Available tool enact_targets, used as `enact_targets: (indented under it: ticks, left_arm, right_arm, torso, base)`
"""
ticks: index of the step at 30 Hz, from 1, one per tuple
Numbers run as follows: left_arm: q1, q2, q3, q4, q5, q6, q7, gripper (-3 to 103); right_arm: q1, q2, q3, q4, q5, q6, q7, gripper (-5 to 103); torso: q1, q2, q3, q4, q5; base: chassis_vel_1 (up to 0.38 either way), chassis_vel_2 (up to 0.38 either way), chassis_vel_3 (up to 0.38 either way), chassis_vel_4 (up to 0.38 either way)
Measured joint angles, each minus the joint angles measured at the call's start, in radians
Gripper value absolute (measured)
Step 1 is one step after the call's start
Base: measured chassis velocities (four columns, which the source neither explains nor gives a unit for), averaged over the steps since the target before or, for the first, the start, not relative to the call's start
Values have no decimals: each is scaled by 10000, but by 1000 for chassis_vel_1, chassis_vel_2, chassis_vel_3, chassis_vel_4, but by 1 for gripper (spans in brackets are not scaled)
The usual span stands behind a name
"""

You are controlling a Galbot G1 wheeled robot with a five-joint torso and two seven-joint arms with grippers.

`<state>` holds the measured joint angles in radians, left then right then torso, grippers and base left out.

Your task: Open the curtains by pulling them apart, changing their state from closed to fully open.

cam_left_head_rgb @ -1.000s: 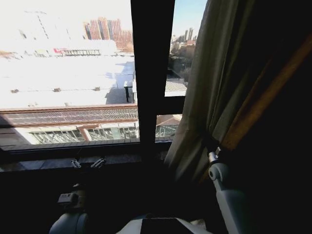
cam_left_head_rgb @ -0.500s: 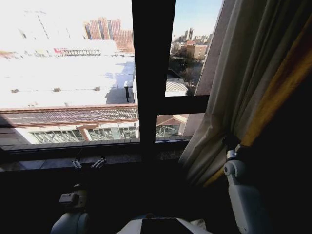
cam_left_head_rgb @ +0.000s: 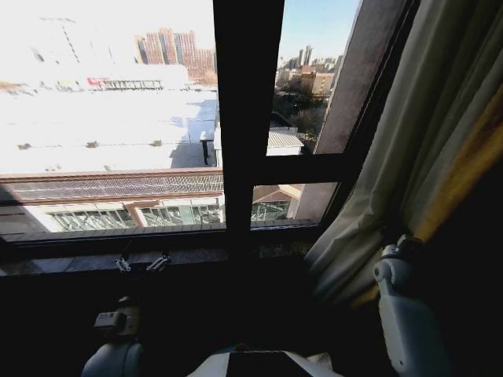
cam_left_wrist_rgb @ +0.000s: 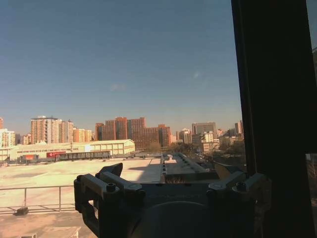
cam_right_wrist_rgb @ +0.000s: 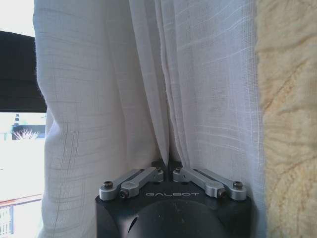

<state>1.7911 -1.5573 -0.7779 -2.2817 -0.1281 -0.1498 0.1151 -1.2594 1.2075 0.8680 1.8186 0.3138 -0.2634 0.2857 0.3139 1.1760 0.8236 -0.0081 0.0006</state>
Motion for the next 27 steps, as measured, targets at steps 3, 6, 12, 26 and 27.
enact_targets:
  ticks: [3,6,12,26,27]
  left_arm:
    - [-8,-2,8,-4,2,1,-1,100]
    - [-14,-1,-6,0,0,7,-10,100]
    - [-36,22,-75,1,-26,56,-31,100]
    - [-274,48,-326,-555,-270,1256,-132,100]
    - [-274,48,-326,-555,-270,1256,-132,100]
  right_arm:
    - [-571,216,-653,993,-2,-1,-354,15]
    - [-1001,315,-1104,1660,-74,-2,-668,25]
    - [-2103,374,-2199,3431,-215,-13,-1036,47]
    - [-3332,102,-3511,4903,-1306,112,-1256,95]
    - [-3332,102,-3511,4903,-1306,112,-1256,95]
  torso:
    - [1,0,1,2,0]
    - [1,0,1,3,-1]
    - [0,0,-1,4,-8]
    - [0,1,-1,5,-4]
    - [0,1,-1,5,-4]
  base:
    - [0,0,0,0]
    - [0,0,0,0]
    - [0,0,0,0]
    - [0,0,0,0]
    - [0,0,0,0]
